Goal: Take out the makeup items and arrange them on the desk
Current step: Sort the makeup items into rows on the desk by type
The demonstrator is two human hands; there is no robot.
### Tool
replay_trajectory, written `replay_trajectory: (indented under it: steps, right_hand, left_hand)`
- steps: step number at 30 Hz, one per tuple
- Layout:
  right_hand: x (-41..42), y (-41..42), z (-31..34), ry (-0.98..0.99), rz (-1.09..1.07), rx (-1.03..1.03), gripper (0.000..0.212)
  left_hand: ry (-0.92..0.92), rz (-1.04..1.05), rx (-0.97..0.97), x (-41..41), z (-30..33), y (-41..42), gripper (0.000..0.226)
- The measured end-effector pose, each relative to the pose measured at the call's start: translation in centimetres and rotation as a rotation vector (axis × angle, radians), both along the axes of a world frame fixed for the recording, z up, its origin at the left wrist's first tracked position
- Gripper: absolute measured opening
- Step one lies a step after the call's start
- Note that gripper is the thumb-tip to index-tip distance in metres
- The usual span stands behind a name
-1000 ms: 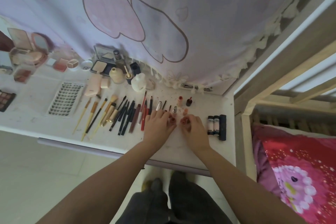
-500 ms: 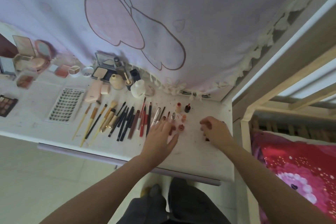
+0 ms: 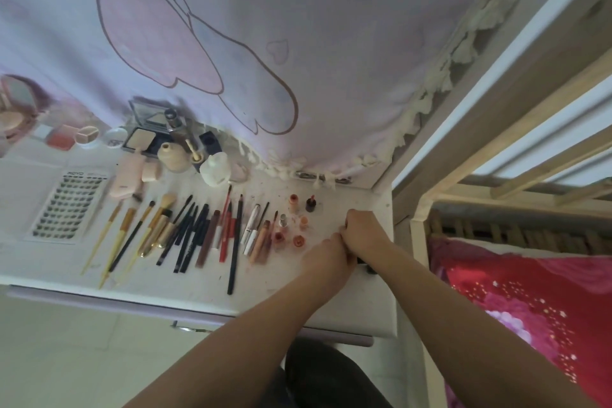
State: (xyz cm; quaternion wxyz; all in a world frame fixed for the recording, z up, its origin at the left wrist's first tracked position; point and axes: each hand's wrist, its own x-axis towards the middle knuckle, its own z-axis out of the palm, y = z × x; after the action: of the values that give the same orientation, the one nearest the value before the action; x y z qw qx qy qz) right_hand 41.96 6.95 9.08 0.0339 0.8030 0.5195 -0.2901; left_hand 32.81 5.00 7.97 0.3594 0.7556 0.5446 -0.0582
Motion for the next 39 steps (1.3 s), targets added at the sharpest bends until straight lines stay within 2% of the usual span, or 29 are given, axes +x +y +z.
replay_trajectory:
  steps: [2, 4, 8, 11, 14, 16, 20, 23, 26, 29, 31, 34, 39]
  right_hand:
    - [-0.2, 0.2, 0.0, 0.004, -0.011, -0.016, 0.025]
    - [-0.5, 0.5, 0.0, 0.024, -0.015, -0.039, 0.017]
    - [-1.2, 0.6, 0.2, 0.07, -0.03, -0.056, 0.031]
    - [-0.9, 0.5, 0.9, 0.153, -0.094, -0.045, 0.036]
    - [-0.2, 0.3, 2.6, 0.2, -0.066, -0.07, 0.041]
    - [0.1, -0.1, 4.3, 0.264, -0.089, -0.052, 0.039]
    - [-0.3, -1.6, 7.6, 0.452, -0.191, 0.059, 0.035]
    - [-1.2, -3.1, 9.0, 0.602, -0.22, 0.104, 0.029]
    - [-2.2, -4.5, 9.5, 0.656, -0.161, 0.131, 0.023]
    - [-2.8, -5.5, 9.9, 0.702, -0.113, 0.075, 0.018]
    - [-3.2, -5.9, 10.5, 0.682, -0.089, 0.006, 0.027]
    - [-4.2, -6.3, 10.8, 0.53, -0.006, -0.075, 0.05]
    - [-4.6, -6.8, 10.7, 0.596, 0.044, -0.048, 0.017]
  left_hand:
    - [0.022, 0.0, -0.028, 0.0, 0.4, 0.2, 0.026]
    - [0.045, -0.011, -0.018, -0.2, 0.8, 0.3, 0.028]
    - [0.063, -0.03, -0.063, -0.7, 1.2, 0.8, 0.032]
    - [0.012, 0.008, -0.036, -1.8, 1.5, 0.5, 0.024]
    - [-0.048, -0.024, 0.012, -3.0, 2.4, 0.1, 0.018]
    - [-0.115, -0.037, 0.029, -3.4, 3.3, 0.2, 0.014]
    - [-0.273, -0.042, 0.089, -5.0, 5.7, 0.2, 0.031]
    - [-0.358, -0.09, 0.098, -6.7, 7.3, 0.0, 0.031]
    - [-0.402, -0.112, 0.06, -8.3, 7.5, -0.3, 0.03]
    - [-0.372, -0.138, 0.063, -10.0, 7.2, -0.4, 0.029]
    - [-0.348, -0.171, 0.083, -10.7, 7.3, -0.5, 0.024]
    - [-0.32, -0.232, 0.133, -11.5, 7.7, -0.7, 0.018]
    - [-0.349, -0.245, 0.109, -12.6, 7.5, -0.9, 0.026]
